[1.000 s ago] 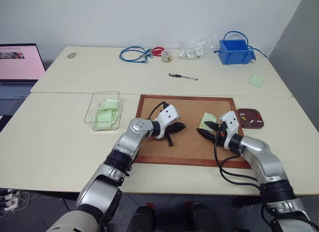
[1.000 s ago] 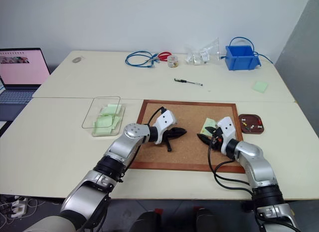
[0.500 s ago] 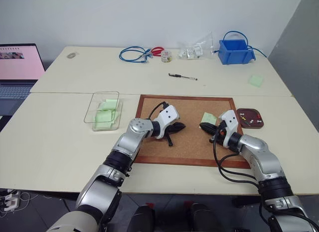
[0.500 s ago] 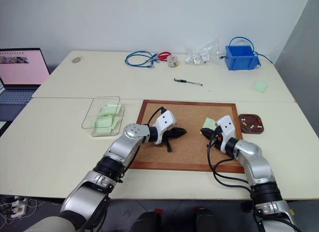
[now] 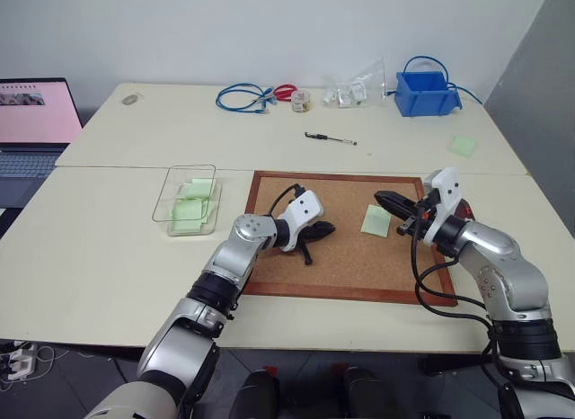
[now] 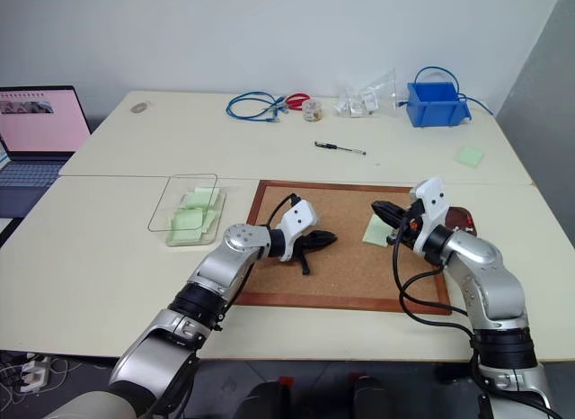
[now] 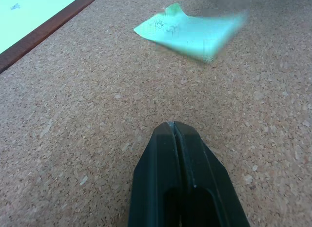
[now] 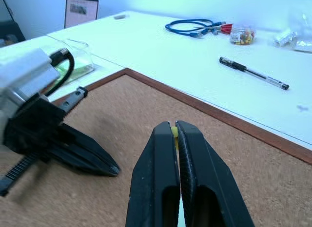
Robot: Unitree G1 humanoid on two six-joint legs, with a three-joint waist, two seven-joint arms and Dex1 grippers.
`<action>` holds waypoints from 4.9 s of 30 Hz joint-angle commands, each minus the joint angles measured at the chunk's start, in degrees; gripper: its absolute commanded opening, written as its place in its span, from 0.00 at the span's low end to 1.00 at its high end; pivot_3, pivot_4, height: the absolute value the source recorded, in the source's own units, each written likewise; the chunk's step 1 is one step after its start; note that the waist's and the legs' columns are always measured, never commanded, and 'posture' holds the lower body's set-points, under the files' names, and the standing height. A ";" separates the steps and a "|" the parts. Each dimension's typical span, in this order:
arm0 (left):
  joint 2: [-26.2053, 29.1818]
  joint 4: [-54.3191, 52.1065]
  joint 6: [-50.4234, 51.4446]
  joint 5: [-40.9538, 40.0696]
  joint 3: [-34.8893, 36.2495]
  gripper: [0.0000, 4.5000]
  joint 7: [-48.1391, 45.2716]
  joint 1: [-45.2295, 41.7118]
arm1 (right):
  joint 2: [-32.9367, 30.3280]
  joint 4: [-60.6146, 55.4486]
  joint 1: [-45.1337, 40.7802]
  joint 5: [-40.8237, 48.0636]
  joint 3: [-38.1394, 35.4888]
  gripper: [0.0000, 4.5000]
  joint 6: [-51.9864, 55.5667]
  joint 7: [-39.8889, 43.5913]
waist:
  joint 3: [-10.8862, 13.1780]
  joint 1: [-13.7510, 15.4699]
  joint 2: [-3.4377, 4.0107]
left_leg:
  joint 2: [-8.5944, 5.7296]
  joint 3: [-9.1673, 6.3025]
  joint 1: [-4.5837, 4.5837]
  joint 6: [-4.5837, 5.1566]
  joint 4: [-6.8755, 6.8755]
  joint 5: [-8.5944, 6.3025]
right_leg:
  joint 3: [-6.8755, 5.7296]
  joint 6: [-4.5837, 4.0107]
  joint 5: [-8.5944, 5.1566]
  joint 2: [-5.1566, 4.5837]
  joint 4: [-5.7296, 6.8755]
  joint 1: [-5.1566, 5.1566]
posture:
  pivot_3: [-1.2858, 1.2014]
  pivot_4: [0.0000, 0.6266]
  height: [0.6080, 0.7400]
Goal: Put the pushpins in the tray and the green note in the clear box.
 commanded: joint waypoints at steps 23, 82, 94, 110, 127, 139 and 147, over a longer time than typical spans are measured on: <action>-2.69 6.07 -13.32 -4.59 3.45 0.84 -11.94 -11.78 | -3.78 5.68 1.45 -4.60 -11.65 0.00 1.99 -13.61 | 0.08 -0.19 -0.06 | -0.02 0.06 -0.18 0.00 -0.05 0.00 | 0.03 0.00 0.00 -0.02 -0.11 -0.15 | 0.52 0.24 1.00; -10.75 42.85 -17.66 3.12 3.22 1.00 -9.36 -28.67 | -5.44 -12.93 12.30 1.45 -5.91 0.96 4.94 -3.74 | 0.17 -0.11 -0.19 | -0.14 0.07 -0.21 0.01 -0.04 -0.01 | 0.02 0.03 0.01 -0.04 -0.20 -0.13 | 0.52 0.24 1.00; -13.65 49.28 -16.32 6.32 7.28 1.00 -3.54 -33.10 | -4.27 -8.33 10.76 -2.82 0.53 0.96 1.45 -4.27 | 0.22 -0.13 -0.28 | -0.14 0.06 -0.20 0.01 -0.02 -0.01 | 0.03 0.04 0.01 -0.04 -0.12 -0.15 | 0.52 0.24 1.00; -11.35 48.06 -15.55 6.43 11.31 1.00 -5.59 -30.82 | -1.41 6.36 3.63 -9.31 5.08 0.31 -6.71 -3.17 | 0.22 -0.14 -0.27 | -0.14 0.07 -0.19 0.00 -0.02 0.00 | 0.02 0.03 0.01 -0.05 -0.04 -0.21 | 0.52 0.24 1.00; -12.17 46.35 -16.17 6.00 12.66 1.00 -6.95 -28.19 | -1.82 10.09 3.08 -14.72 8.01 0.00 -8.83 -1.63 | 0.21 -0.22 -0.26 | -0.13 0.07 -0.16 0.00 0.00 0.00 | 0.03 0.02 0.01 -0.06 0.02 -0.21 | 0.52 0.24 1.00; -11.52 44.86 -16.28 5.63 12.90 1.00 -8.74 -27.05 | -0.25 14.17 -1.28 -10.47 0.42 0.08 -9.73 -3.08 | 0.21 -0.24 -0.26 | -0.14 0.08 -0.16 -0.01 0.01 0.01 | 0.03 0.02 0.01 -0.07 0.10 -0.22 | 0.52 0.24 1.00; -11.80 44.31 -16.21 5.51 13.01 1.00 -9.05 -27.02 | 0.33 19.38 -3.26 -12.55 1.88 0.34 -11.87 -2.48 | 0.21 -0.31 -0.26 | -0.15 0.09 -0.16 -0.01 0.01 0.01 | 0.05 0.02 0.01 -0.07 0.12 -0.24 | 0.52 0.24 1.00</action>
